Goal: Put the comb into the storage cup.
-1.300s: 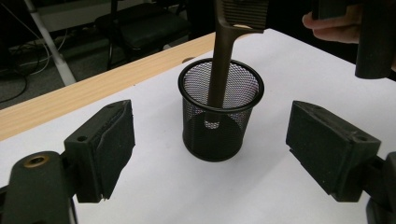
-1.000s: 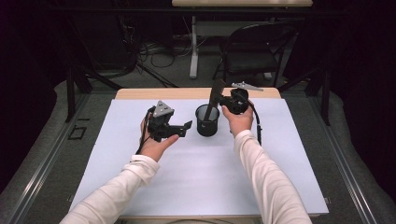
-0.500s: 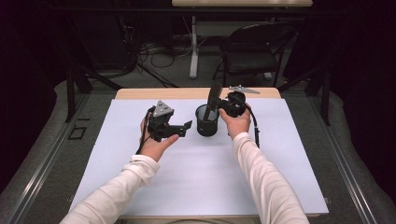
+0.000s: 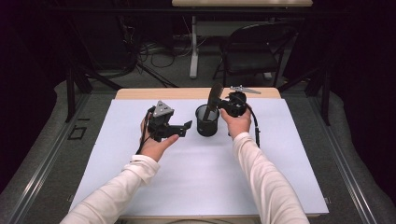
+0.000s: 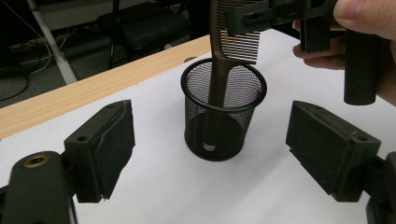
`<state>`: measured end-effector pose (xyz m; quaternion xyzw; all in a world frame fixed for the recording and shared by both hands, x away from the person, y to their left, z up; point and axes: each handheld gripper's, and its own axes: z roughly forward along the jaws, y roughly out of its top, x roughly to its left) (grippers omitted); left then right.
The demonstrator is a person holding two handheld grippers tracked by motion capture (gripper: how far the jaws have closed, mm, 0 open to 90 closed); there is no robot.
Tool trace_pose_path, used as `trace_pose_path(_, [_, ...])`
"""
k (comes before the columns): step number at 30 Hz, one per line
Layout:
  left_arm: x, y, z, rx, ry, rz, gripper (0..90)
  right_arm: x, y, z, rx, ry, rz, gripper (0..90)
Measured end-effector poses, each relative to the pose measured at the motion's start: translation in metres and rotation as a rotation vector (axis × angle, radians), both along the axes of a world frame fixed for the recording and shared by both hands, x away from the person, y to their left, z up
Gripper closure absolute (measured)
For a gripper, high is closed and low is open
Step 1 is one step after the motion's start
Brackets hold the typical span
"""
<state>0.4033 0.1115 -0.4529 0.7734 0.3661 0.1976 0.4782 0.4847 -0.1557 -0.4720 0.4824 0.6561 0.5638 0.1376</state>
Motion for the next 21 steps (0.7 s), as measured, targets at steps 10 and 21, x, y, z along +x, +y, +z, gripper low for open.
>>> trace_pose_path(10, [0.000,0.000,0.000,0.003,0.001,0.000,15.6,0.004,-0.009,-0.004,0.049,0.037,-0.020,87.0])
trace_pose_path(21, [0.000,0.000,-0.001,0.004,0.002,0.001,15.6,0.008,-0.020,-0.008,0.091,0.079,-0.037,86.9])
